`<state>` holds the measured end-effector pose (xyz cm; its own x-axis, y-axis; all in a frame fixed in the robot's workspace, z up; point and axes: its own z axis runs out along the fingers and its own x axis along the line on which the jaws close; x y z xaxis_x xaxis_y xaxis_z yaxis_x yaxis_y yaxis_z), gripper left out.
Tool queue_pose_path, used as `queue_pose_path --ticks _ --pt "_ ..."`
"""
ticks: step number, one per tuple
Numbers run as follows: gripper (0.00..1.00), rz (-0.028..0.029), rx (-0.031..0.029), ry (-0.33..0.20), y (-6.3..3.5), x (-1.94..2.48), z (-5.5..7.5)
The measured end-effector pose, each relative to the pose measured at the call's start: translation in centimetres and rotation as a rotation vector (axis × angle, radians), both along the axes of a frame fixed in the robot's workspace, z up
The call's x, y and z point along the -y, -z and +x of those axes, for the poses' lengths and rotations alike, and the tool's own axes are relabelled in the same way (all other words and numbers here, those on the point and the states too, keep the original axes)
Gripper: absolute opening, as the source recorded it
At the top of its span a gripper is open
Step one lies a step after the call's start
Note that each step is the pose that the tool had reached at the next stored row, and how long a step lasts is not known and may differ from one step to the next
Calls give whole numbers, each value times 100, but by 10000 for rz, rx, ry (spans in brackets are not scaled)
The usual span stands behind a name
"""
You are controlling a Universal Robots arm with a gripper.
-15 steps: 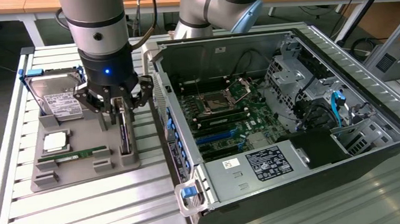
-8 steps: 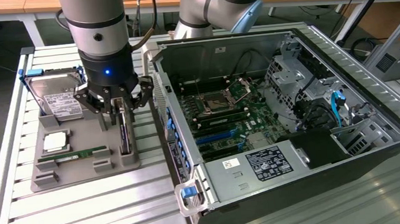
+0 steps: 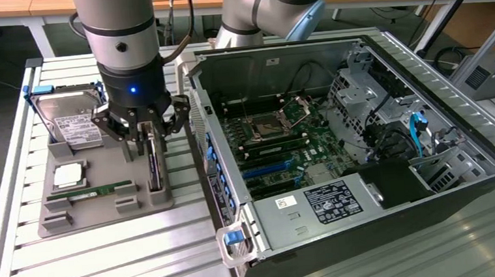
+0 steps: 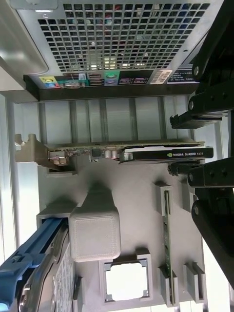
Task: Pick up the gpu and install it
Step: 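Pick up the gpu and move the gpu toward the slot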
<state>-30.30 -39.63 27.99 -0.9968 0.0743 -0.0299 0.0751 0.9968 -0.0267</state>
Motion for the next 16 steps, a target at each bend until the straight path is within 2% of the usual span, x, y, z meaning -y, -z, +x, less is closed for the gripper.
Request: queue_pose_path --ticks 12,14,16 --pt "42 -67 0 1 49 -6 0" --pt "42 -80 1 0 60 -18 0" --pt "42 -103 0 0 77 -60 0"
